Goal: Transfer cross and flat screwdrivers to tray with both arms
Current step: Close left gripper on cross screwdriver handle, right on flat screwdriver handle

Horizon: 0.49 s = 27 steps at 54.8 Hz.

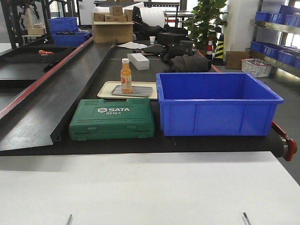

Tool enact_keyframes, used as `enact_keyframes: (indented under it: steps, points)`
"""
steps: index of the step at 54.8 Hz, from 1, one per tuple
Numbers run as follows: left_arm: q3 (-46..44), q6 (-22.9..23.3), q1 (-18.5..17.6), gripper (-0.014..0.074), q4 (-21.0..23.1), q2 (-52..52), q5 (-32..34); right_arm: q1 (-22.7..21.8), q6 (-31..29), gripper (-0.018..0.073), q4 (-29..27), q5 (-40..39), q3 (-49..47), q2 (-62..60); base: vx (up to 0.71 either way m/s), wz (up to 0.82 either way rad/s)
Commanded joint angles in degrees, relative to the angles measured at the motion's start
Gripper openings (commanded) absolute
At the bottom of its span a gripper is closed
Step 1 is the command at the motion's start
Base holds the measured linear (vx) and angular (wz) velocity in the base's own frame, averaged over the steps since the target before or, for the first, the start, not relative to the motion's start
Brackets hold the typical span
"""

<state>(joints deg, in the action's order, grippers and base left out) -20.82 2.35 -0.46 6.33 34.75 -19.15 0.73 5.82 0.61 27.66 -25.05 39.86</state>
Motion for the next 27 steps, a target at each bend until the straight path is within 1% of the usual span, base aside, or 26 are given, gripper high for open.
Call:
enact_keyframes:
  steps: [1, 5, 8, 15, 16, 27]
  points:
    - [-5.55, -3.28, -2.19, 0.0375, 3.33, 4.75, 0.8, -0.3, 0.04, 0.0487, 0.16, -0.43, -3.87, 4.41, 0.0, 0.0]
    - [-9.06, -7.5, -4.02, 0.0402, 6.2, 8.66, 0.0, -0.3, 0.04, 0.0487, 0.16, 2.44, -5.97, 8.69, 0.0, 0.0]
    - [-11.86, -10.26, -5.25, 0.0419, 8.76, 11.86, -0.7, -0.3, 0.04, 0.0486, 0.16, 3.01, -7.0, 11.01, 0.0, 0.0]
    - [-17.57, -13.6, -6.69, 0.0437, 12.51, 21.39, -4.25, -0.3, 0.04, 0.0486, 0.16, 0.06, -7.62, 14.98, 0.0, 0.0]
    - [-23.15, -14.78, -7.53, 0.0438, 13.84, 30.8, -6.47, -0.3, 0.04, 0.0486, 0.46, -1.48, -7.62, 16.54, 0.0, 0.0]
    - [-30.66, -14.73, -7.83, 0.0438, 13.94, 45.14, -11.08, -0.3, 0.04, 0.0486, 0.51, -1.42, -7.62, 16.54, 0.0, 0.0]
